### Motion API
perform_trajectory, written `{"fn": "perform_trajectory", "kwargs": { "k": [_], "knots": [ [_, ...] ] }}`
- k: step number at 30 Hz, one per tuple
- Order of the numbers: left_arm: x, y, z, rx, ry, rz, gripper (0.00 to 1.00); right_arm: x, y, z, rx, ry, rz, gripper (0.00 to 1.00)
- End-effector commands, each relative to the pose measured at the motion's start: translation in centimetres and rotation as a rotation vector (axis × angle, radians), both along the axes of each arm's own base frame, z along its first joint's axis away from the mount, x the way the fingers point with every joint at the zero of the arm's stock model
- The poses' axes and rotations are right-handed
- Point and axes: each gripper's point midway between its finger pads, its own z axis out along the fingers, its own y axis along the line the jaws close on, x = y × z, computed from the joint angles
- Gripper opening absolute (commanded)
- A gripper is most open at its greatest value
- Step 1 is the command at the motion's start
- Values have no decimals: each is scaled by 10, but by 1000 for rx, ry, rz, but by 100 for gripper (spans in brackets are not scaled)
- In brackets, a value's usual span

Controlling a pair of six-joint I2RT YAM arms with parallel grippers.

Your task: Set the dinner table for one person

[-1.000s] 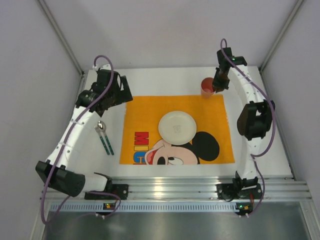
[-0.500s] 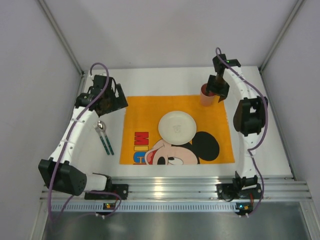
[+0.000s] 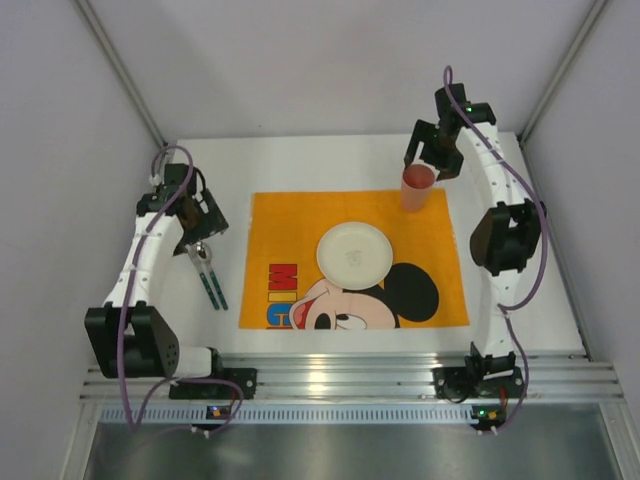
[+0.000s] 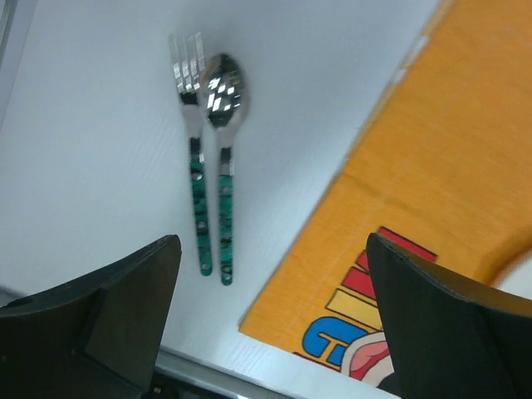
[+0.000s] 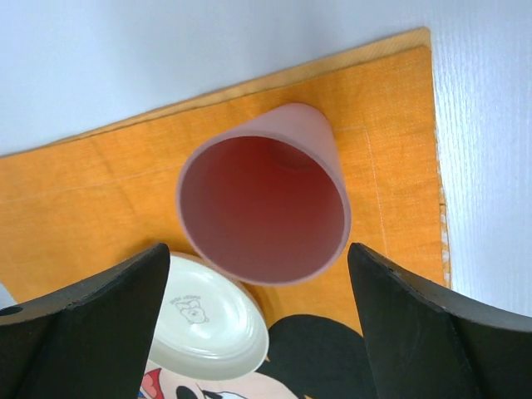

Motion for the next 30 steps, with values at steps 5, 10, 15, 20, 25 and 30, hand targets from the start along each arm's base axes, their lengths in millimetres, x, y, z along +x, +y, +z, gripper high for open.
{"fn": "perform_trajectory", "kwargs": {
  "k": [5,10,15,20,25,30],
  "knots": [
    [-30,20,-67,-16,201,35,91,-8,-1,95,49,-254,25,89],
    [-32,13,-104,-55,265,12,67,-32,-1,84,56,-228,50,89],
    [-29,4,-130,-110,325,15,55,-48,-3,60,45,-172,73,89],
    [-29,9,-146,-93,360,44,54,-50,-3,59,50,-169,74,89],
    [-28,14,-150,-63,365,51,54,-47,-5,56,59,-164,73,89],
    [-36,19,-166,-34,404,55,50,-44,-6,55,74,-159,65,89]
  ]
}}
